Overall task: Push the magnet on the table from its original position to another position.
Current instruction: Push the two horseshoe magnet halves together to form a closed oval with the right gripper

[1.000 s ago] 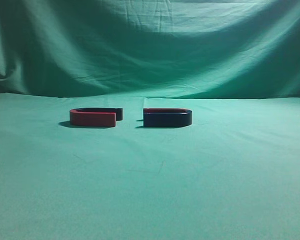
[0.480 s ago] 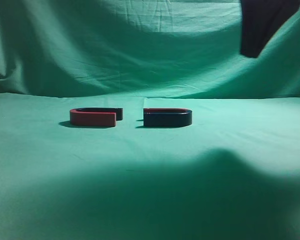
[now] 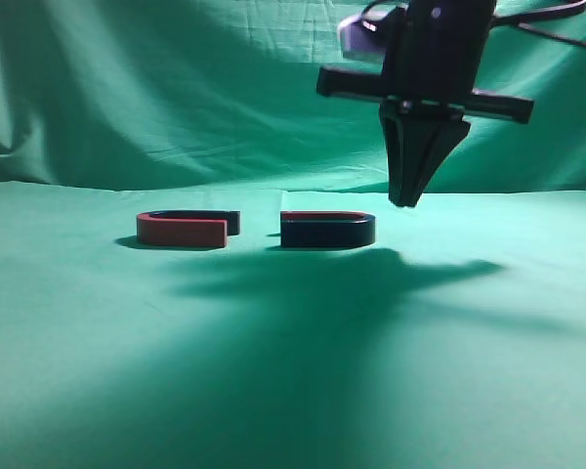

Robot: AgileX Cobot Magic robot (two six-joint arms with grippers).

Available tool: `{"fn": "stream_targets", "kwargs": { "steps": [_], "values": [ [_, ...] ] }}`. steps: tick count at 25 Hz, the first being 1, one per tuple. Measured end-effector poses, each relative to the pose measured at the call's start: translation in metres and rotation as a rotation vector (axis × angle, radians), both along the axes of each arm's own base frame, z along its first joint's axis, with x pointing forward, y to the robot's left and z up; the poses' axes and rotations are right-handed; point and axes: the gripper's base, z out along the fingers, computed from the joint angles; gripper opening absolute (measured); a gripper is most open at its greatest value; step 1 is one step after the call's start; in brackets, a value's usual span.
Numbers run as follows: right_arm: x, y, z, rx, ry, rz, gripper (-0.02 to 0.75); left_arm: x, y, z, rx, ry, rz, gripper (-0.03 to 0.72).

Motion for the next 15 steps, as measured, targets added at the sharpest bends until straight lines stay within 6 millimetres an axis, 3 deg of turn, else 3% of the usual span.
{"fn": "stream_targets", "kwargs": {
  "steps": [10, 15],
  "values": [
    [0.023, 0.008, -0.03, -0.043, 0.037, -0.022, 0.0, 0.0, 0.0, 0.0, 0.0, 0.0, 0.0, 0.372],
    [0.029, 0.013, -0.03, -0.03, 0.027, -0.026, 0.0, 0.0, 0.0, 0.0, 0.0, 0.0, 0.0, 0.372]
  ]
}}
